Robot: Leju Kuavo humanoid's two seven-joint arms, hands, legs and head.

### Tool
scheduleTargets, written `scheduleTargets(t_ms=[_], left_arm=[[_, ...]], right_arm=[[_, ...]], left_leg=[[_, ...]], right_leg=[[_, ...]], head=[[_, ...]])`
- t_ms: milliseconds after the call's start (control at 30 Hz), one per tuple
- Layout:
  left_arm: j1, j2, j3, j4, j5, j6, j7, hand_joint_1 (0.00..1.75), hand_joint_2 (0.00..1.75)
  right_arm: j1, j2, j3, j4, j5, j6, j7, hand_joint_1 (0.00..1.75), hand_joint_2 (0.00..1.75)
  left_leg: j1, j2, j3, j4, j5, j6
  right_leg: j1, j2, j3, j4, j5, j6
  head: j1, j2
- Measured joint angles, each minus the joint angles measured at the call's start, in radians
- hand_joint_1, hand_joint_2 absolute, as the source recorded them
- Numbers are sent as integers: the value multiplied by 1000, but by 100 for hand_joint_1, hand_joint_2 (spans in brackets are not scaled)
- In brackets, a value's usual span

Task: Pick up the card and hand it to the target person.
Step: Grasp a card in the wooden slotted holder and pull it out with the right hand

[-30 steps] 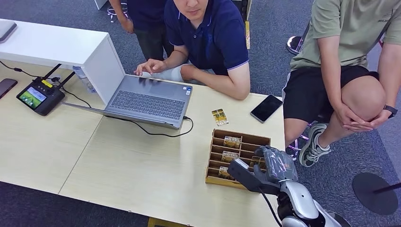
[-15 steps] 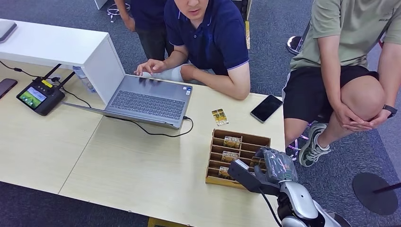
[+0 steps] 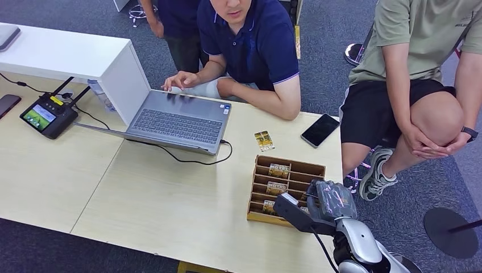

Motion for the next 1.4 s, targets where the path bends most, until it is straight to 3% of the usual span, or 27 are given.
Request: scheduleTargets(t_ms=[67,200,533,967,1400], left_arm=[[0,0,0,0,6,-3,-3,0,0],[0,0,0,0,10,-7,-15,0,175],[0,0,0,0,13,14,-36,0,175],[0,0,0,0,28,-5,-42,0,175],[0,0,0,0,28,-6,-41,0,175]], right_arm=[[0,0,0,0,0,0,0,143,175],[0,0,0,0,0,0,0,173,175],[6,0,-5,-1,13,-18,-1,175,175],[-57,6,-5,-37,82,-203,-58,175,175],[-81,14,-9,-54,88,-230,-70,175,175]], left_leg=[[0,0,0,0,0,0],[0,0,0,0,0,0],[0,0,0,0,0,0],[0,0,0,0,0,0],[0,0,0,0,0,0]], right_leg=[[0,0,0,0,0,0],[0,0,0,0,0,0],[0,0,0,0,0,0],[0,0,0,0,0,0],[0,0,0,0,0,0]], head=[[0,0],[0,0],[0,0],[0,0],[0,0]])
